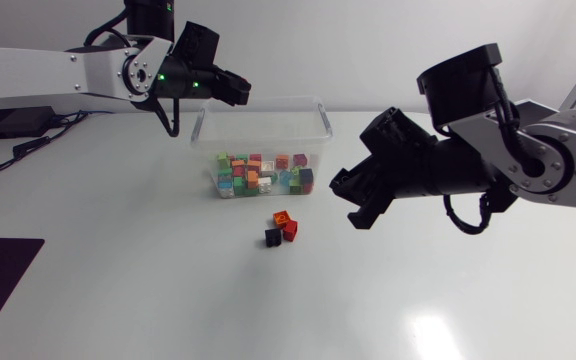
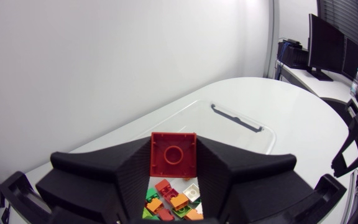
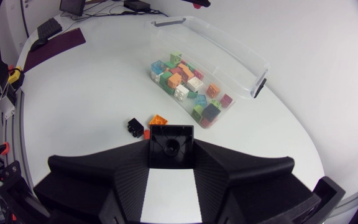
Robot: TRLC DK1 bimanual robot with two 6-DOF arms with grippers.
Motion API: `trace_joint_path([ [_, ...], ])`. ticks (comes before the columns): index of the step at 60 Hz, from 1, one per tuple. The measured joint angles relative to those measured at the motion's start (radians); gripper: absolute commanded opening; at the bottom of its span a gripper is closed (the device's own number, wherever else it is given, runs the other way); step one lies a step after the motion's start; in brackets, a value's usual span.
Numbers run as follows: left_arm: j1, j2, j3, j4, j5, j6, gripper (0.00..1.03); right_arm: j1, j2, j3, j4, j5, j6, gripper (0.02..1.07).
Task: Place the duplo bricks in the container
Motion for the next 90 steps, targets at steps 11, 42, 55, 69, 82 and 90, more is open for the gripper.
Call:
trace_joint_path([
  [11, 0.002, 0.059, 0.027, 0.045, -0.082, -0.009, 0.94, 0.000, -0.025, 0.015, -0.048, 0.000, 0.004, 0.34],
  [42, 0.008, -0.121, -0.214, 0.024, -0.102, -0.004, 0.98, -0.007, 0.014, 0.299, -0.113, 0.001, 0.017, 0.34],
  [55, 0.008, -0.297, -0.385, 0.021, -0.066, 0.032, 0.98, -0.007, 0.154, 0.401, -0.072, 0.000, 0.050, 0.34],
  [69, 0.003, -0.349, -0.526, -0.003, 0.008, 0.107, 0.98, -0.007, 0.294, 0.499, -0.024, -0.002, 0.076, 0.34],
  [82, -0.024, -0.359, -0.605, -0.021, 0.045, 0.168, 0.98, -0.009, 0.397, 0.579, -0.001, -0.004, 0.086, 0.34],
  [90, -0.052, -0.359, -0.636, -0.021, 0.060, 0.200, 0.98, -0.021, 0.472, 0.644, 0.006, -0.016, 0.099, 0.34],
])
